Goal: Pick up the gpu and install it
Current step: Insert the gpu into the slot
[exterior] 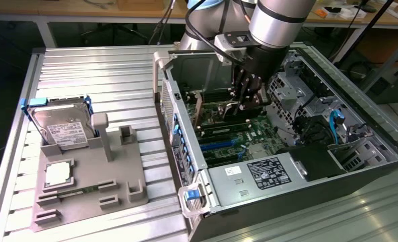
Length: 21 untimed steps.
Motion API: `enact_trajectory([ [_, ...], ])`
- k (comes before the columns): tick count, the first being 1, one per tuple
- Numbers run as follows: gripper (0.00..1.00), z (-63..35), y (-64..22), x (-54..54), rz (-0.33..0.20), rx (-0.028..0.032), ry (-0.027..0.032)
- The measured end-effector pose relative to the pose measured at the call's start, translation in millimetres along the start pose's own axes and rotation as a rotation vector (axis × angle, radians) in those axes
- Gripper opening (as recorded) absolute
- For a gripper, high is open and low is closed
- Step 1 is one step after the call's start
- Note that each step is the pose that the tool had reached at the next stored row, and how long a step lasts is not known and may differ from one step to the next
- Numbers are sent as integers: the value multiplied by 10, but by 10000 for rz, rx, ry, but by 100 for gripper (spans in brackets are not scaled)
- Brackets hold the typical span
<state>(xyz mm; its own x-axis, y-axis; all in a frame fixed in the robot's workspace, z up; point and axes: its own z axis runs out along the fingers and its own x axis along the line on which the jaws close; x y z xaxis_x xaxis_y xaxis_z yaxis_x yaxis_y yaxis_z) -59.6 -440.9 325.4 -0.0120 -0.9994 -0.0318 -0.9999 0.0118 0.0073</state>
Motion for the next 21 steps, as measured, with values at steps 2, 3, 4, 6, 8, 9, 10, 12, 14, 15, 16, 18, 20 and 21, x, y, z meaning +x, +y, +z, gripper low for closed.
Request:
enact_trajectory([
  [2,27,0,0,0,0,1,0],
  [3,27,1,0,4,1,1,-2],
  [4,27,1,1,15,1,2,-3],
  [6,27,4,2,58,0,5,-1],
  [8,27,12,4,81,0,5,0],
  [9,27,25,5,92,0,6,-1],
  [10,27,39,7,96,2,7,-3],
  [12,27,79,19,111,0,6,-1],
  [14,27,88,28,142,-1,5,-1],
  [15,27,92,31,157,0,6,0],
  [16,27,97,36,168,1,6,1],
  [18,27,130,57,185,1,9,-2],
  [20,27,160,78,191,0,9,-1],
  [21,27,175,87,193,0,9,-1],
])
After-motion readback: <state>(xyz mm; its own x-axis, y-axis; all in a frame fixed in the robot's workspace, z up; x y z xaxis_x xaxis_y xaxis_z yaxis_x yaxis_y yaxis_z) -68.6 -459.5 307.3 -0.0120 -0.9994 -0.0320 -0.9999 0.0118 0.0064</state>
